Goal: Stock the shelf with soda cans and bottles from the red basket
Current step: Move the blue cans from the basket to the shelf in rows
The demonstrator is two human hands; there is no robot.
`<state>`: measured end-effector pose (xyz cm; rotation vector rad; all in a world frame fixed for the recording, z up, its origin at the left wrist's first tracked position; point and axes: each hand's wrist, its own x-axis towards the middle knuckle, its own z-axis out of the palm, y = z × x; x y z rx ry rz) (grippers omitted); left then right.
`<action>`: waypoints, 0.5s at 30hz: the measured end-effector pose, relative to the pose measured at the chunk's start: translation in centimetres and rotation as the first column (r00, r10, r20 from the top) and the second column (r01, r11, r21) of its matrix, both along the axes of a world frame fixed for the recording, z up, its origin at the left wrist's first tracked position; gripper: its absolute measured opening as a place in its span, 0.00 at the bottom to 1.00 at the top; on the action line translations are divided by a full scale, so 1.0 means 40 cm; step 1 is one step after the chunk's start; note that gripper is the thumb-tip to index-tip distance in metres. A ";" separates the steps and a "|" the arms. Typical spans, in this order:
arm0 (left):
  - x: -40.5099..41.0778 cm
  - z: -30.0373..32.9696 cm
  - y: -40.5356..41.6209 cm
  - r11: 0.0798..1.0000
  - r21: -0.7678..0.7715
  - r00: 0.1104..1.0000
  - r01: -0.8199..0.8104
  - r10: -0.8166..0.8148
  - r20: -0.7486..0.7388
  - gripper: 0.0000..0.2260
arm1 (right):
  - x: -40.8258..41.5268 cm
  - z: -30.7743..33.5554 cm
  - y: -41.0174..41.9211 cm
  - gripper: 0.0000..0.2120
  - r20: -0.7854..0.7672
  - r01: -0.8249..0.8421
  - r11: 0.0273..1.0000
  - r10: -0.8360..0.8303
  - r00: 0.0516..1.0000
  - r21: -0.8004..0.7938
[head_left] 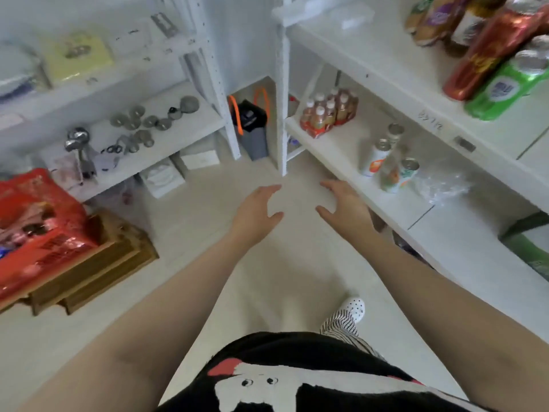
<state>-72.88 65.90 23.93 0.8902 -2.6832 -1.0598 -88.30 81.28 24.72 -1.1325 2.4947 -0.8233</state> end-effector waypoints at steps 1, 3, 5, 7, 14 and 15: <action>0.088 -0.006 -0.029 0.999 -0.005 0.998 -0.043 0.043 0.034 0.27 | 0.063 -0.012 -0.046 0.26 0.001 -0.075 0.997 0.075 0.997 0.030; 0.261 -0.013 -0.088 0.990 -0.031 0.986 -0.139 0.141 0.085 0.27 | 0.190 -0.031 -0.147 0.26 0.020 -0.215 0.973 0.214 0.977 0.081; 0.414 -0.018 -0.135 0.971 -0.053 0.964 -0.232 0.237 0.121 0.27 | 0.311 -0.044 -0.244 0.26 0.022 -0.340 0.932 0.340 0.940 0.124; 0.547 -0.018 -0.174 0.942 -0.056 0.930 -0.332 0.336 0.147 0.27 | 0.423 -0.050 -0.336 0.27 0.033 -0.453 0.881 0.453 0.891 0.135; 0.844 -0.055 -0.281 0.797 -0.042 0.771 -0.603 0.596 0.225 0.27 | 0.690 -0.071 -0.604 0.26 0.036 -0.727 0.654 0.738 0.674 0.207; 0.868 -0.065 -0.298 0.781 -0.043 0.752 -0.623 0.613 0.243 0.26 | 0.714 -0.078 -0.641 0.26 0.036 -0.752 0.622 0.765 0.643 0.220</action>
